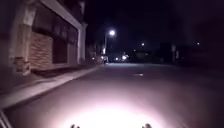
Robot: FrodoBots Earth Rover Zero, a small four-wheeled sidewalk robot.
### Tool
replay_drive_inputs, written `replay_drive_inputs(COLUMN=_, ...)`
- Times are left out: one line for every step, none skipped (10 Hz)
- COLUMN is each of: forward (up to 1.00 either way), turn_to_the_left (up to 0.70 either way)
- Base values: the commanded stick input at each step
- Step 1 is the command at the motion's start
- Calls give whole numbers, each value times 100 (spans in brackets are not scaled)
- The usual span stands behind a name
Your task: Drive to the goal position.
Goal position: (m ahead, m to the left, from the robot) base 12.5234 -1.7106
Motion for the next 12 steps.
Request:
replay_drive_inputs(forward=50, turn_to_the_left=0)
replay_drive_inputs(forward=50, turn_to_the_left=-15)
replay_drive_inputs(forward=50, turn_to_the_left=-12)
replay_drive_inputs(forward=50, turn_to_the_left=0)
replay_drive_inputs(forward=50, turn_to_the_left=0)
replay_drive_inputs(forward=50, turn_to_the_left=0)
replay_drive_inputs(forward=50, turn_to_the_left=0)
replay_drive_inputs(forward=50, turn_to_the_left=0)
replay_drive_inputs(forward=50, turn_to_the_left=0)
replay_drive_inputs(forward=50, turn_to_the_left=0)
replay_drive_inputs(forward=50, turn_to_the_left=0)
replay_drive_inputs(forward=50, turn_to_the_left=0)
